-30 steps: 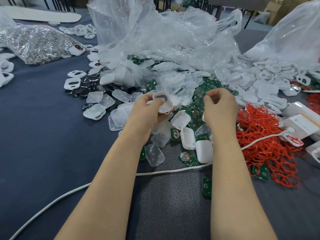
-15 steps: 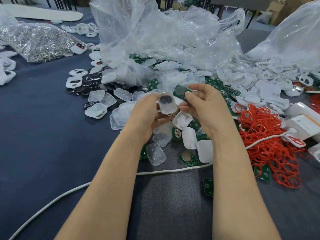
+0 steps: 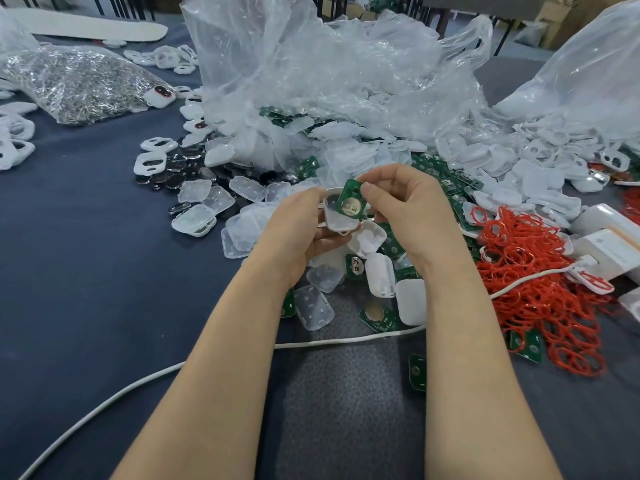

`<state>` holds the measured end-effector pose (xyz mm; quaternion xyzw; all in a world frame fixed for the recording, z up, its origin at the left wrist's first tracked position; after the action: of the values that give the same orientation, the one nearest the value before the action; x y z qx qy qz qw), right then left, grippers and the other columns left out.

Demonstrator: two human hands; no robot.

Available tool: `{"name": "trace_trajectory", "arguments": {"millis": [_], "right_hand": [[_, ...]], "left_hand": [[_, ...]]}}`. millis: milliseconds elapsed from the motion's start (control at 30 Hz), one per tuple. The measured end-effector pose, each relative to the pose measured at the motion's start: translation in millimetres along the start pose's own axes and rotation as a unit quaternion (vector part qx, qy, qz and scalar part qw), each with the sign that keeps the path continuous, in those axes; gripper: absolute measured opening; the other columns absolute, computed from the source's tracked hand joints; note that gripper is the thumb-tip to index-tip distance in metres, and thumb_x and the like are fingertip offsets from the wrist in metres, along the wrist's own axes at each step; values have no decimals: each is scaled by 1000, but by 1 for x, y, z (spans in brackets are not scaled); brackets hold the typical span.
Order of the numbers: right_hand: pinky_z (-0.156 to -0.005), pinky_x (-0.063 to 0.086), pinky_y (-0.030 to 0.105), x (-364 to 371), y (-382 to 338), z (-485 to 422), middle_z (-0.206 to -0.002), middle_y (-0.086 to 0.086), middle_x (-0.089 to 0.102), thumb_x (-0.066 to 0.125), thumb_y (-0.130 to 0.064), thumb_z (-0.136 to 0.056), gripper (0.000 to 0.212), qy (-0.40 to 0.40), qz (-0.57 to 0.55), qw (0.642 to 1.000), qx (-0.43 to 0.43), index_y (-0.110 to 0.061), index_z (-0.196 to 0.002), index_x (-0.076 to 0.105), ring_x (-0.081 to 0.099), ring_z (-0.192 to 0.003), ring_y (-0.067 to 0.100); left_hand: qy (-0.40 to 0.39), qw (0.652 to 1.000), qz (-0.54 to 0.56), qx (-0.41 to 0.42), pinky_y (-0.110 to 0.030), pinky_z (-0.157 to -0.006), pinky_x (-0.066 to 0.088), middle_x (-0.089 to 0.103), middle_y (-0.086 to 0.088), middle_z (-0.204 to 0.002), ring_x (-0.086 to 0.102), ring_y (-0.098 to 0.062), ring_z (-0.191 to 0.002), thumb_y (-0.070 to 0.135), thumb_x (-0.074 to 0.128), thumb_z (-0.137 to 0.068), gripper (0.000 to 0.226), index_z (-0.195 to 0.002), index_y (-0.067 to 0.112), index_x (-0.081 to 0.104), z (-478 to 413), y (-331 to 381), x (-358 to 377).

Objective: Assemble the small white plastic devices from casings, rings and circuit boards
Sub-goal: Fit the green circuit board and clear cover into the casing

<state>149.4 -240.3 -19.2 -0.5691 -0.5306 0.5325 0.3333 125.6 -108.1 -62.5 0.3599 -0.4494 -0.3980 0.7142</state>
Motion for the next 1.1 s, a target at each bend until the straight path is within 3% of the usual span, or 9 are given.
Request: {"name": "trace_trajectory", "arguments": {"millis": [233, 433, 567, 767, 867, 1100], "right_hand": [[-56, 50, 15, 3, 1, -1, -72, -3, 64, 61, -3, -89, 16, -21, 15, 1000, -1, -18, -89, 64, 57, -53, 0], [-59, 46, 10, 7, -2, -1, -69, -9, 61, 61, -4, -89, 21, -30, 57, 998, -23, -23, -81, 63, 55, -58, -4], [-57, 42, 8, 9, -5, -1, -72, -10, 60, 59, -6, -91, 18, -36, 92, 994, -41, -23, -84, 63, 55, -64, 0], [-57, 43, 9, 12, -5, -1, -81, -4, 61, 57, -8, -93, 20, -43, 112, 992, -41, -26, -85, 61, 56, -75, 13], [-62, 45, 17, 13, -4, -2, -84, 0, 62, 56, -9, -93, 19, -52, 120, 991, -40, -25, -86, 61, 58, -79, 17], [-65, 43, 21, 15, -1, -2, -85, -2, 62, 56, -11, -93, 21, -54, 125, 990, -33, -30, -84, 60, 55, -79, 15]], "left_hand": [[3, 1000, 0, 5, -29, -59, 60, 72, -13, -80, 70, -21, -59, 17, 45, -97, 22, -96, 6, 64, 0, 0, 0], [-7, 1000, -7, 5, -34, -70, 61, 72, -18, -93, 71, -28, -73, 17, 44, -98, 24, -103, 4, 63, 0, -1, 0], [-12, 1000, -5, 7, -32, -66, 60, 71, -19, -92, 71, -28, -71, 16, 44, -98, 22, -100, 4, 63, 1, 0, 1], [-10, 1000, -11, 8, -29, -62, 60, 70, -17, -87, 71, -23, -64, 15, 44, -97, 23, -104, 4, 63, 2, 1, 1], [-13, 1000, -10, 10, -27, -58, 59, 70, -15, -84, 70, -21, -61, 15, 44, -98, 22, -102, 4, 62, 2, 1, 2], [-14, 1000, -17, 17, -29, -62, 59, 70, -13, -79, 70, -20, -62, 15, 43, -98, 22, -99, 5, 62, 3, 2, 2]]}}
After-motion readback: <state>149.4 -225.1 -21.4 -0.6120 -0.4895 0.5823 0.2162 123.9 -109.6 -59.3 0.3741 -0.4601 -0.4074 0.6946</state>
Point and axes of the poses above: each hand's wrist, its own z-axis away from the middle knuckle, its own x-axis out of the palm, y = z × x, the point moved 4 cm from there along -z, towards the middle knuckle
